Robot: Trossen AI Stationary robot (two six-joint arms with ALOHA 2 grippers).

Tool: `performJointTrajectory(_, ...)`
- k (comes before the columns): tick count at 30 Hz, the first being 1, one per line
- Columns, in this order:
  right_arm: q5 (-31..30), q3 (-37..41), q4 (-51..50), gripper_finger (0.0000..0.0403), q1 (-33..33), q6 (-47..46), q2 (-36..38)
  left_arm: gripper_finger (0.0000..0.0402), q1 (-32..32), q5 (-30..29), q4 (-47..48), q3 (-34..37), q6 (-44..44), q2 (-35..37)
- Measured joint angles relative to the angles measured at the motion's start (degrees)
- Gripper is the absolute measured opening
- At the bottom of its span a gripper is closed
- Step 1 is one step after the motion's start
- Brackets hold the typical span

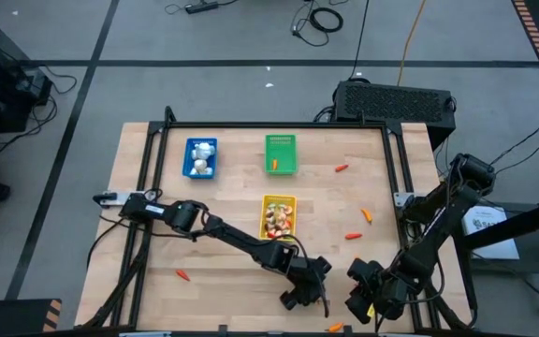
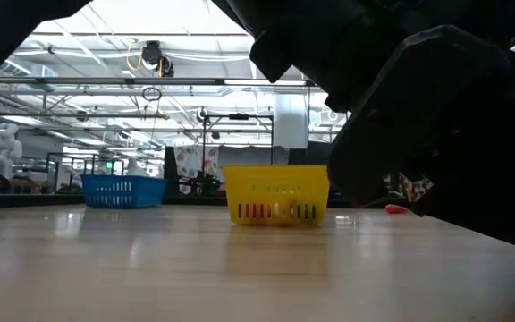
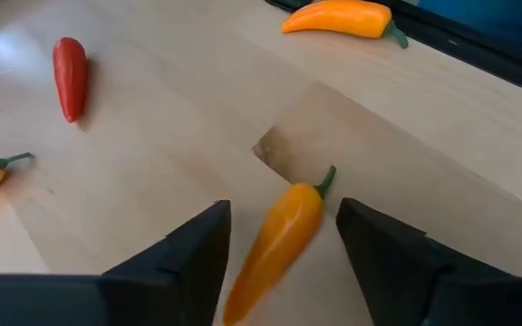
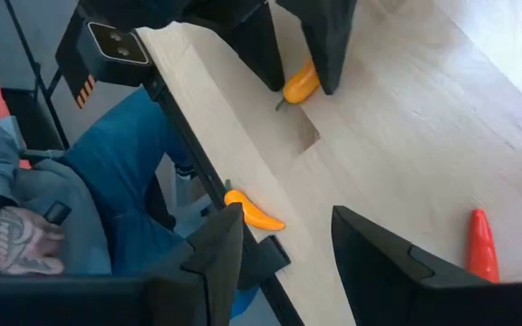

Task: Sort produce into baskets
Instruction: Put the orange chili pepper into the green bin

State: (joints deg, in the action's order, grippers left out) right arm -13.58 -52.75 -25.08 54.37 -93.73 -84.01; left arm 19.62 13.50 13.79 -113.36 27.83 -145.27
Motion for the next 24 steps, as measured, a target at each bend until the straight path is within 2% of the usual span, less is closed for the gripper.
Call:
performJointTrajectory(9,-0.5,0.0,-0.1,0.016,0.0,0.1,0.0,0.0147,-0.1,0.3,1.5,0.1,-0.3,0.0)
performJointTrajectory(16,-1.3,0.0,-0.1,0.016,0.0,0.3,0.0,0.0117,0.0,0.3,1.4,0.1,-0.8,0.0)
performJointTrajectory(24,-1.3,0.0,-0.1,0.016,0.0,0.3,0.0,0.0093,0.0,-0.4,6.6,-3.2,-1.8,0.1)
